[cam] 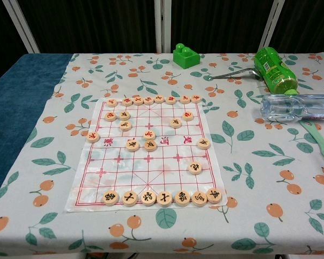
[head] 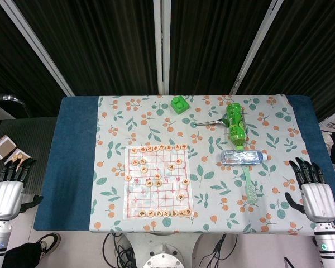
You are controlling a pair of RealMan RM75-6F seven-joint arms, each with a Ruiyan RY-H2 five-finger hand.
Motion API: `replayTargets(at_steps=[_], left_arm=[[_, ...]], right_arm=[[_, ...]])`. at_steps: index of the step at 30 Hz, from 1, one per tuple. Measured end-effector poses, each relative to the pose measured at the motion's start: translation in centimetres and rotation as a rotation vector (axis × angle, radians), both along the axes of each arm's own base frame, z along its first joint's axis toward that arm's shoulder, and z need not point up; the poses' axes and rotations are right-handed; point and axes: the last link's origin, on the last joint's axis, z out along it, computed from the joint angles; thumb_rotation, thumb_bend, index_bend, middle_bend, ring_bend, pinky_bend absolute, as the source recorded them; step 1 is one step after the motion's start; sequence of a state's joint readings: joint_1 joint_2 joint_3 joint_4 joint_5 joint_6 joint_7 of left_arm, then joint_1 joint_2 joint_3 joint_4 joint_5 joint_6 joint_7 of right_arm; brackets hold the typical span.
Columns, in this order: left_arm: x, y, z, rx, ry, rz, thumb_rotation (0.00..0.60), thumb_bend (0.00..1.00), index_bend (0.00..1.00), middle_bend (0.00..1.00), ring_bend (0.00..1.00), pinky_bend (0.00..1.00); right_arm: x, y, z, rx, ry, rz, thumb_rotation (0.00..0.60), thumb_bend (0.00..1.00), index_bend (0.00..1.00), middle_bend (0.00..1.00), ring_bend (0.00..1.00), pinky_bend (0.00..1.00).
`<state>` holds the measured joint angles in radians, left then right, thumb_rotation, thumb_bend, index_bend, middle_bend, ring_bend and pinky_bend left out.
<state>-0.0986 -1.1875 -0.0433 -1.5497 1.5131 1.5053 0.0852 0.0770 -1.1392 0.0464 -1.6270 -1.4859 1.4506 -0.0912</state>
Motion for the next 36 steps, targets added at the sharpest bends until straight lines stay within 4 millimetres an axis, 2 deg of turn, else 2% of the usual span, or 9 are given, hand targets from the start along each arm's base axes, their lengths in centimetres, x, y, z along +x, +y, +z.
replayTargets(at_steps=[7,12,15,20,24,29,36], left_arm=[[0.6,0.1,0.0,-0.01,-0.007,-0.032,0.6,0.07,0.13,0.08,0.0,0.01],[1.2,0.8,-0.3,-0.029,-0.015,-0.067,0.6,0.07,0.13,0.09,0.0,0.01],[1.8,1.6,-0.7,-0.055,-0.047,-0.085,0.6,0.07,0.13,0.09,0.0,0.01],[3.9,3.8,-2.0,-0.126,-0.075,-0.169,0.6,0.07,0.13,0.09,0.0,0.01],[5.9,5.9,-3.9,-0.204,-0.092,-0.241,0.6,0.07,0.14,0.09,0.0,0.02],[8.8,8.6,-7.4,-0.331,-0.166,-0.303,0.6,0.08,0.18,0.11,0.0,0.02],[11.8,11.9,-12.4,-0.442,-0.167,-0.384,0.6,0.1,0.2,0.14,0.0,0.03]], right_arm=[[0.0,0.0,0.2,-0.01,0.001,0.001,0.6,0.23,0.0,0.0,0.0,0.0],[0.1,0.1,0.4,-0.02,-0.003,0.003,0.6,0.23,0.0,0.0,0.0,0.0],[0.1,0.1,0.7,-0.026,0.0,0.003,0.6,0.23,0.0,0.0,0.0,0.0],[0.1,0.1,1.0,-0.032,0.001,-0.002,0.6,0.23,0.0,0.0,0.0,0.0],[0.2,0.3,1.1,-0.036,0.004,-0.001,0.6,0.23,0.0,0.0,0.0,0.0],[0.0,0.6,1.4,-0.051,-0.002,-0.009,0.6,0.23,0.0,0.0,0.0,0.0],[-0.4,1.1,2.0,-0.071,-0.01,-0.023,0.6,0.23,0.0,0.0,0.0,0.0]])
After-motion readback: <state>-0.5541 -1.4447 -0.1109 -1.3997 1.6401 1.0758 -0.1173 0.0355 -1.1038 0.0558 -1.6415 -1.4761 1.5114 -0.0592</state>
